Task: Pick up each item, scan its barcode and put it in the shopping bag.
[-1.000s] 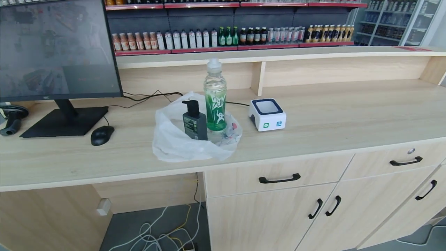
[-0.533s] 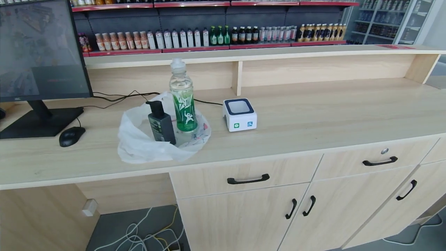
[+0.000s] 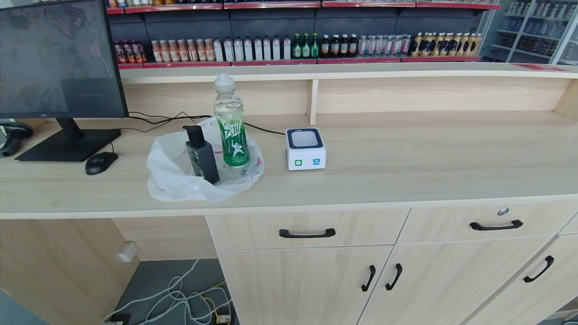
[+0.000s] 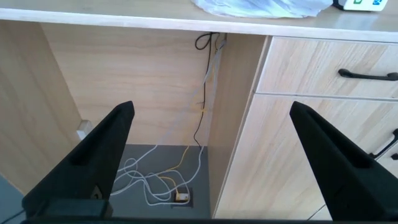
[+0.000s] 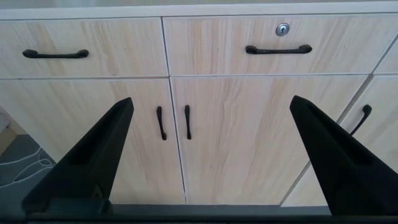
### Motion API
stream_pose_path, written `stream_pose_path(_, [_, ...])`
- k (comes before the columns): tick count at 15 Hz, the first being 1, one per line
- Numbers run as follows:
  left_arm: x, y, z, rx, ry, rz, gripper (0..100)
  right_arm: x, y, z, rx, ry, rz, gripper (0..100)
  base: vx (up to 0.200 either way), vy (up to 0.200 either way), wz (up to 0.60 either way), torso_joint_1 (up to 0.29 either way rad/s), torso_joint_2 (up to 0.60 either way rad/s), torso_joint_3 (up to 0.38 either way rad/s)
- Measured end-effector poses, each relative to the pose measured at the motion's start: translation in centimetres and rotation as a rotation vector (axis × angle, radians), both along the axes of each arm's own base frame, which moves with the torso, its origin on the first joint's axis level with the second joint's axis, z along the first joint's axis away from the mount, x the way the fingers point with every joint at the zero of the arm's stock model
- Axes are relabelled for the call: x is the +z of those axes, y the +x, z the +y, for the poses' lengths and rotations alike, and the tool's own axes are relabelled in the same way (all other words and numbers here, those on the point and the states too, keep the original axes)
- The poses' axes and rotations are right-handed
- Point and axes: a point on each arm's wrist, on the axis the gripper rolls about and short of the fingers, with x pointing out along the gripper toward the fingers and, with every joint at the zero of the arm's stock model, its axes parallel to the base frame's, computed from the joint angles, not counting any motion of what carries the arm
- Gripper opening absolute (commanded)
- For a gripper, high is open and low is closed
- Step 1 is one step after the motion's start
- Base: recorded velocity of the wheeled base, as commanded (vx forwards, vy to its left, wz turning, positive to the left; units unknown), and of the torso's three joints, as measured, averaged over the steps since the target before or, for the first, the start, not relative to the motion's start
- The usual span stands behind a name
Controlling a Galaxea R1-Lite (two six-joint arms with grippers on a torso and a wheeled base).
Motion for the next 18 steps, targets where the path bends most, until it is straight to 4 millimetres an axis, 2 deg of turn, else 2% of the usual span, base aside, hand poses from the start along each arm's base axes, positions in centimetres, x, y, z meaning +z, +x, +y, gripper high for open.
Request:
stream_pose_path(2, [-0.01,0.00,0.00,0.000,-0.003,0.001,100,0.00,0.00,0.00,0.000,0.000,0.000,100,0.000,0.000,0.00,0.000,0.00,0.000])
stream_pose_path(10, [0.00,0.00,0.00,0.000,-0.004,0.000,100,0.02,0.00,0.00,0.000,0.000,0.000,100,-0.200,0.000,0.00,0.001,0.00,0.002])
stream_pose_path(18, [0.00,0.00,0.00,0.000,-0.001,0.000,100,-0.01,0.01,0.00,0.000,-0.003,0.001,100,0.000,0.000,0.00,0.000,0.00,0.000])
